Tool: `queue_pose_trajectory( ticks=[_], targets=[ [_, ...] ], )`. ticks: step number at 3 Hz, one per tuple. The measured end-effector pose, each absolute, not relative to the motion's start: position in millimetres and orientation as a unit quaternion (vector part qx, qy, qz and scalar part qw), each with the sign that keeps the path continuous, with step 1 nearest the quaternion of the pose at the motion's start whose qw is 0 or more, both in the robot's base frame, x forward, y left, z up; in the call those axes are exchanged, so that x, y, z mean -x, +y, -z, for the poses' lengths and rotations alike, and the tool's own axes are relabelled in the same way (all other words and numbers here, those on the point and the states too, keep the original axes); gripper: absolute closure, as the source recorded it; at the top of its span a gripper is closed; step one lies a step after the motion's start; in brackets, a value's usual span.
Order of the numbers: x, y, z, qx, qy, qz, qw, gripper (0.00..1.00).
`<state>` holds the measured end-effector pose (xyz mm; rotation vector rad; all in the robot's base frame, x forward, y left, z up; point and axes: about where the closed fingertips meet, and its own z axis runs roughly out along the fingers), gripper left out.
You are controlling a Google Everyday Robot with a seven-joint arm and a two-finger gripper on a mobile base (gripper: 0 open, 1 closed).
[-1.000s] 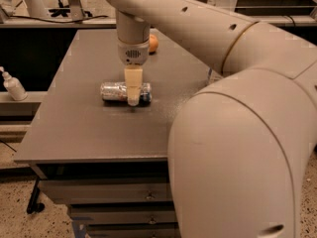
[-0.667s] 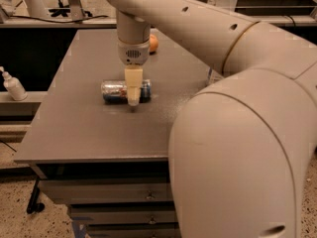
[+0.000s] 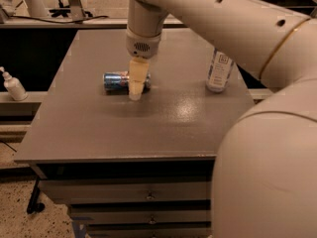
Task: Knock redbull can over
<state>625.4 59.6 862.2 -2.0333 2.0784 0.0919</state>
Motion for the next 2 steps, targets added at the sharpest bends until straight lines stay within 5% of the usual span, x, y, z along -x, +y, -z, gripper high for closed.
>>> queue_pose_trajectory(
  ticks=[2],
  targets=[
    [-576, 44, -934, 0.628, 0.729, -0.056, 0.268, 0.0]
  ],
)
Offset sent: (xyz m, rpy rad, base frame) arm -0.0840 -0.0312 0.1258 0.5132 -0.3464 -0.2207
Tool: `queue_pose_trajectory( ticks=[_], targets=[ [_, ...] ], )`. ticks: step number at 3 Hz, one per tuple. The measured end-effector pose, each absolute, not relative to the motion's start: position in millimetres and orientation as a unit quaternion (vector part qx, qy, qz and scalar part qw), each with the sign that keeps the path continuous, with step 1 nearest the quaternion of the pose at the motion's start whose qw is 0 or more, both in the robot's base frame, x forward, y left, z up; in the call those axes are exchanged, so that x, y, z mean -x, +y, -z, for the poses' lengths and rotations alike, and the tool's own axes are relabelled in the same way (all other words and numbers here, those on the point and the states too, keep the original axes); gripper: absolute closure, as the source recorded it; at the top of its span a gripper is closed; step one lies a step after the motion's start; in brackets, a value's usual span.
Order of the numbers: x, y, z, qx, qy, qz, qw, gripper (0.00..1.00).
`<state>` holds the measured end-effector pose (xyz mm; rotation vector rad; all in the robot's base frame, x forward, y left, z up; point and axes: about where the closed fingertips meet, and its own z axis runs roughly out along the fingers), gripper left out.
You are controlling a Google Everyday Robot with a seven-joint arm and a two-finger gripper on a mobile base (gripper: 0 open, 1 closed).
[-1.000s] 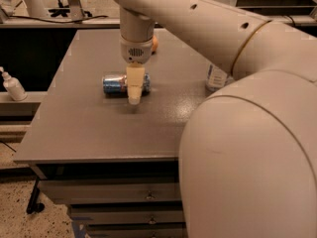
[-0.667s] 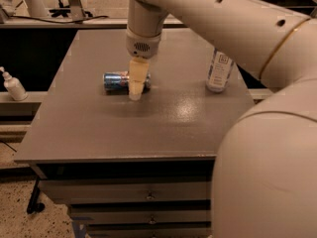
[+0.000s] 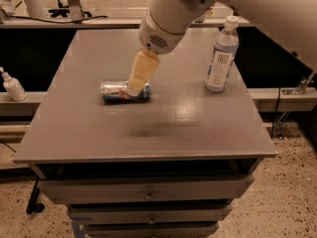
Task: Knock redbull can over
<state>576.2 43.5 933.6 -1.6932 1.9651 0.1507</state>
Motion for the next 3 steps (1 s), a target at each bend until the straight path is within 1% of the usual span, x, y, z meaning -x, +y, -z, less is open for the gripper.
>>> queue_pose_trajectory(
  ticks=[1, 2, 3],
  targets=[
    [-543, 37, -960, 0.6, 0.717, -0.071, 0.347, 0.0],
    [-522, 17, -970, 0.581, 0.702, -0.085, 0.403, 0.0],
    [-516, 22, -977, 0.588, 0.685, -0.102, 0.418, 0.0]
  ],
)
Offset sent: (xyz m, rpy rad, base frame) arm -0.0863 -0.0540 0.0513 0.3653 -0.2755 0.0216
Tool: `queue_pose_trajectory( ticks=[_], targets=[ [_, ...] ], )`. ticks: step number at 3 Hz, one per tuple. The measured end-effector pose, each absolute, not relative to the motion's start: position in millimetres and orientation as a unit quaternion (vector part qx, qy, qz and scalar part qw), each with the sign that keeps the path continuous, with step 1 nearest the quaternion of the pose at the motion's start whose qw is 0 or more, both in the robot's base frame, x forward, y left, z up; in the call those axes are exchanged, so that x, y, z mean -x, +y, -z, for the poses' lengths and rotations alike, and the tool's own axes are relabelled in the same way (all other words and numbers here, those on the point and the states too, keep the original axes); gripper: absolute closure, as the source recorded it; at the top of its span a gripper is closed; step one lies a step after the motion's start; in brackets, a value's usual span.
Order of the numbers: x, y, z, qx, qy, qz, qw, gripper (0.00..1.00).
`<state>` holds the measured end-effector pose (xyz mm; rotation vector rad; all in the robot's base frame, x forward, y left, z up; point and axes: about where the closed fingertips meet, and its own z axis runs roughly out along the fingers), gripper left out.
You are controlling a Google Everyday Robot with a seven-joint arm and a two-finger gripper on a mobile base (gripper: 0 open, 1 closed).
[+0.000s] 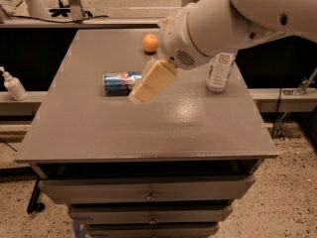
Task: Knock redbull can over
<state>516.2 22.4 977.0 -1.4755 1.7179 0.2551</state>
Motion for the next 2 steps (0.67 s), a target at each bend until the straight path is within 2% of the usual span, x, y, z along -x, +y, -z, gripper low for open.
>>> queue_pose_trajectory(
  ticks=[1, 2],
  targets=[
    [-516, 24, -977, 0.589, 0.684, -0.102, 0.418, 0.0],
    [-516, -9, -977, 0.618, 0.656, -0.1, 0.421, 0.0]
  ],
)
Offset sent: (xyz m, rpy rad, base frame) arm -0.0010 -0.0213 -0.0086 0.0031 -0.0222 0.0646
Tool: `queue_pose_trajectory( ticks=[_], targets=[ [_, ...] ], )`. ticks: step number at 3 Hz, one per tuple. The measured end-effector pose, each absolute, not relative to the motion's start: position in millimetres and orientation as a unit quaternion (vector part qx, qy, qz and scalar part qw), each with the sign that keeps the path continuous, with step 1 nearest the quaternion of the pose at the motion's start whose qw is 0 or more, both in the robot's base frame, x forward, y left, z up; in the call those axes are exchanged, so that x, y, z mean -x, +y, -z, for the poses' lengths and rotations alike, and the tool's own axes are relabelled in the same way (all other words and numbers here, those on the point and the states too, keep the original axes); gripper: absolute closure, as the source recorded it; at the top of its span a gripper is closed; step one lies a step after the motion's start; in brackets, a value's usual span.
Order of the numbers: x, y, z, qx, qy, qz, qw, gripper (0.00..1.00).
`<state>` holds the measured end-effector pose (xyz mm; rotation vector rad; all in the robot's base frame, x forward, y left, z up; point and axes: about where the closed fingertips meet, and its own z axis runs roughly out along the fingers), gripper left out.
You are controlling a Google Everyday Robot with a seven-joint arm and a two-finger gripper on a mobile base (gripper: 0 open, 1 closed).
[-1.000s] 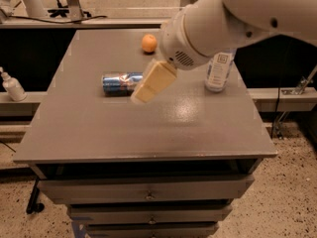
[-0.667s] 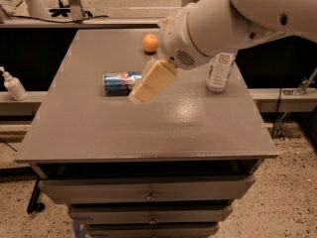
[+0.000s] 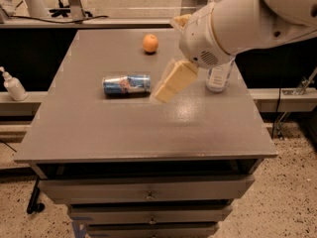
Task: Knock redbull can over
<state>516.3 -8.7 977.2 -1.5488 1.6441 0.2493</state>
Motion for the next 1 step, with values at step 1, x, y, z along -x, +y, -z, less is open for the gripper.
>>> queue_pose_trajectory(
  ticks=[1],
  targets=[
    [-516.3, -8.7, -977.2, 0.618, 0.656, -0.1, 0.421, 0.0]
  ],
)
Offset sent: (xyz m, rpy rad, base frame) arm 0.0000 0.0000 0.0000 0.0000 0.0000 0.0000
